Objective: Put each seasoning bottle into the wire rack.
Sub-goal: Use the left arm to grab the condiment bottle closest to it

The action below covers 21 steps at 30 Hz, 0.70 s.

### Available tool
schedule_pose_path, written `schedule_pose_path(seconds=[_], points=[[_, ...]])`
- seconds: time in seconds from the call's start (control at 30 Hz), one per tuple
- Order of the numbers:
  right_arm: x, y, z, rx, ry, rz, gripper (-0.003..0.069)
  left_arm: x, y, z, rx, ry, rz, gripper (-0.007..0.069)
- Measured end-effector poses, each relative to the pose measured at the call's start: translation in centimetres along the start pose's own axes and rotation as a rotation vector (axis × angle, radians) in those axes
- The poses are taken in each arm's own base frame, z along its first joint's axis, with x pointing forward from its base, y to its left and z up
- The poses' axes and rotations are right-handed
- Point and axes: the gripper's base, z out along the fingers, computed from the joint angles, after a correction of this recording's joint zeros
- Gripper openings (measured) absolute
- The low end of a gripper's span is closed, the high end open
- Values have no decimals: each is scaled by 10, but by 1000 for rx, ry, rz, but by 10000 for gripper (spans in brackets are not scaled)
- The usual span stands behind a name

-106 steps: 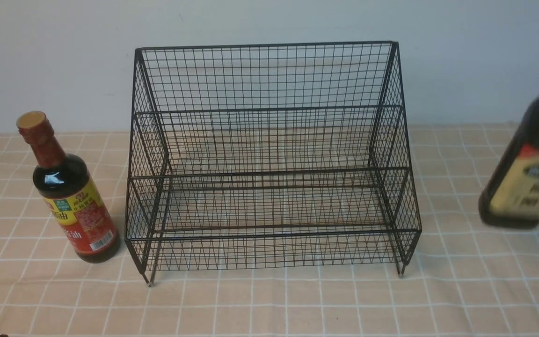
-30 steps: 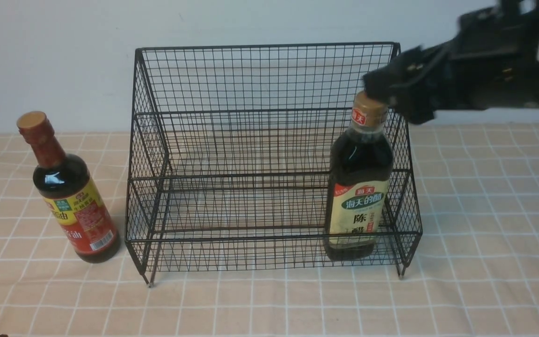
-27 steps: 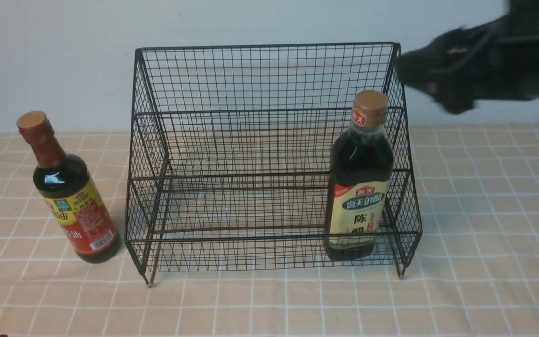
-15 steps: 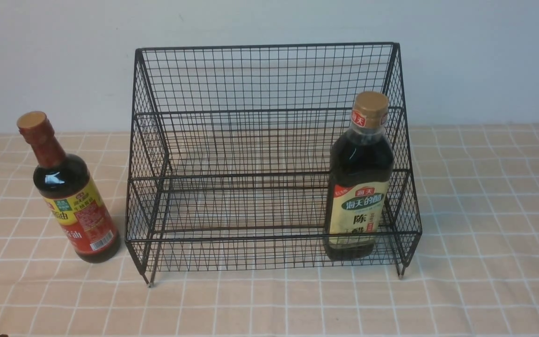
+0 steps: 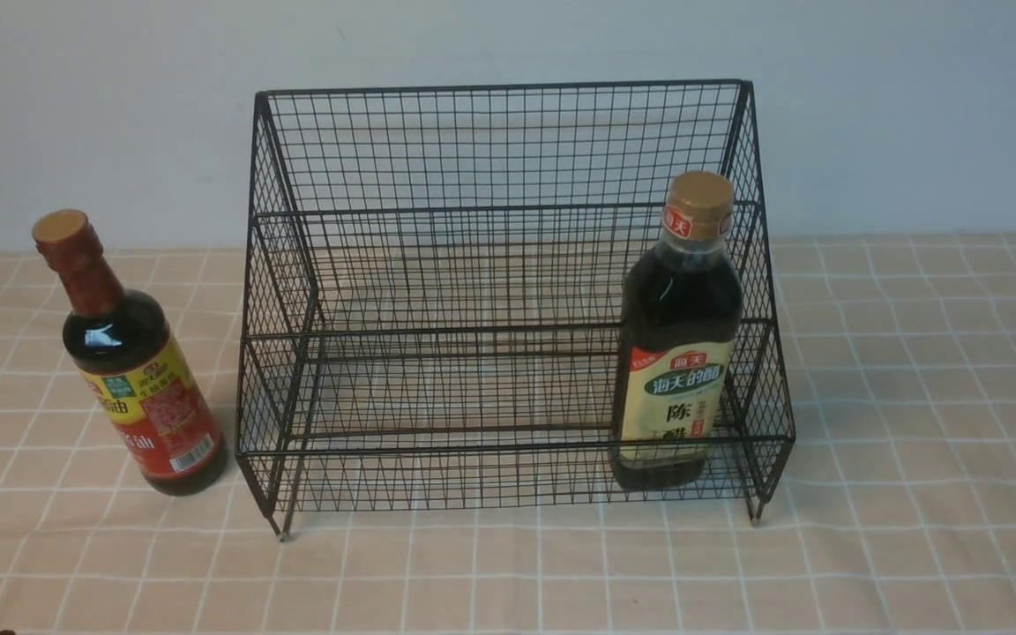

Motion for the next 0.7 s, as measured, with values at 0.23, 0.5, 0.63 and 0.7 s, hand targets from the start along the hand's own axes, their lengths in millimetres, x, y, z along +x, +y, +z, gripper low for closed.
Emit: schedule_pose_path(seconds=[0.23, 0.5, 0.63, 0.7], points=[[23, -6, 11, 26, 69, -16, -13, 0, 0, 0, 0, 0, 0, -7], [51, -14, 16, 63, 59, -125, -13, 0, 0, 0, 0, 0, 0, -7], [76, -23, 19, 150, 52, -179, -13, 0, 0, 0, 0, 0, 0, -7], [95, -31, 23, 229, 62, -198, -13, 0, 0, 0, 0, 0, 0, -7]])
